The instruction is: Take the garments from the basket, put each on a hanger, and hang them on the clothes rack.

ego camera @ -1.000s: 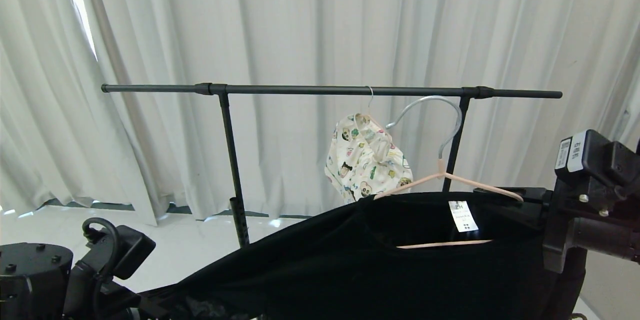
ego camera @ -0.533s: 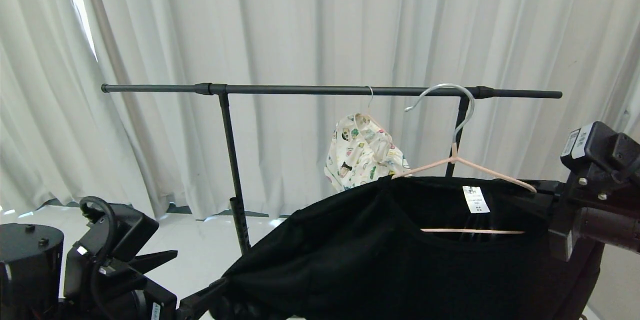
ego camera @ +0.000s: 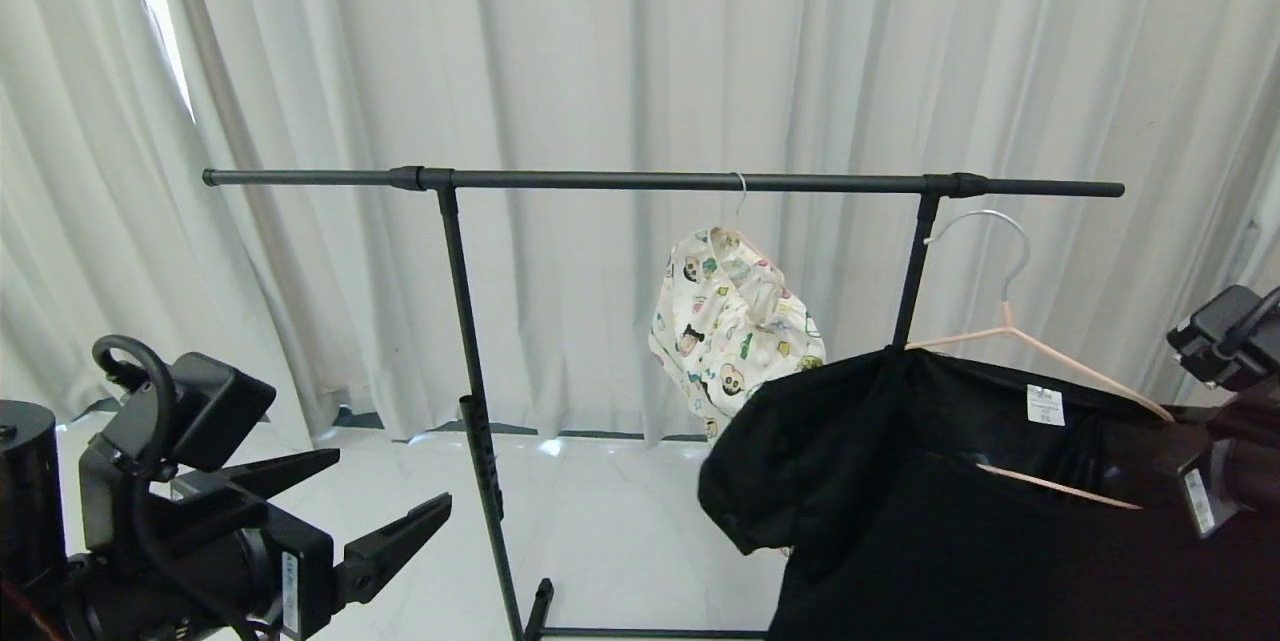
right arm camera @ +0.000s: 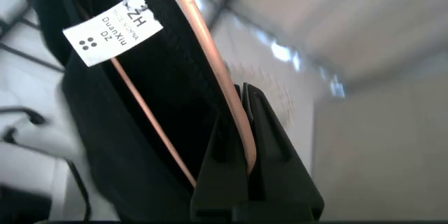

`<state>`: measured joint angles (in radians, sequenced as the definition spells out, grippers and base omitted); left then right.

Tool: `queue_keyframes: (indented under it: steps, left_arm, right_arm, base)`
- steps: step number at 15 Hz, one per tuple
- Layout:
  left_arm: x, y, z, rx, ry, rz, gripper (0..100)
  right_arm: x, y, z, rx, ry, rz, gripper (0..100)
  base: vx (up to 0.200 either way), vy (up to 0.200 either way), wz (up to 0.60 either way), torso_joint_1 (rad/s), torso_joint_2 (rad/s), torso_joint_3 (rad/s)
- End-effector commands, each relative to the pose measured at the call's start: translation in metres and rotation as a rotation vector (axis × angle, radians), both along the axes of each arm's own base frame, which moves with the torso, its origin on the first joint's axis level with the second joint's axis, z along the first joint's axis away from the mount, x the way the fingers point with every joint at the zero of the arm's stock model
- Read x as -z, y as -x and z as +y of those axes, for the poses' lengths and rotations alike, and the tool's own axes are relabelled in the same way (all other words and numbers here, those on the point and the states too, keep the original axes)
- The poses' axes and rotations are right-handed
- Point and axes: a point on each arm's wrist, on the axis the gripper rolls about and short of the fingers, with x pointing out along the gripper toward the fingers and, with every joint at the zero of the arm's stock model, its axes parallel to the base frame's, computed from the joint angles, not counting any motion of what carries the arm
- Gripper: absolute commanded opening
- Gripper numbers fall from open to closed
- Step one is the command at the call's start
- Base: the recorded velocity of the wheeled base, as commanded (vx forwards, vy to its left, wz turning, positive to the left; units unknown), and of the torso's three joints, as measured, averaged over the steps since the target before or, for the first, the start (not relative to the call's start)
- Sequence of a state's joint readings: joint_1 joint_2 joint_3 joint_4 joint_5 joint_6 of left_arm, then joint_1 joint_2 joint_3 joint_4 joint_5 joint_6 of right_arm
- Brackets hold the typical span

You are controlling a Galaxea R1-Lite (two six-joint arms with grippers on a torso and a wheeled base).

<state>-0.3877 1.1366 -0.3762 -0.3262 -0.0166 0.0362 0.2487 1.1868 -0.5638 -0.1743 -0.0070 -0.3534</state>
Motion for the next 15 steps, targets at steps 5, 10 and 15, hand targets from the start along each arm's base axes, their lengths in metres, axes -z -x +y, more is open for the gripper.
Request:
queue_keyframes:
  steps: [5,10,15]
  left_arm:
    - [0.002,-0.011,0.005,-0.144,-0.061,0.006,100]
    - [0.005,-0.019,0.004,-0.223,-0.113,0.018,100]
    - [0.005,-0.033,0.002,-0.324,-0.169,0.019,100]
  right_arm:
    - [0.011,0.016,-0.033,0.307,0.055,0.143,0]
    - [0.009,0.013,-0.038,0.384,0.019,0.138,0]
    - [0.005,0.016,-0.04,0.476,-0.035,0.113,0]
  base:
    - [0.0,0.0,0.0,0.0,0.0,0.0]
    - [0.0,0.0,0.0,0.0,0.0,0.0]
    - [0.0,0.0,0.0,0.0,0.0,0.0]
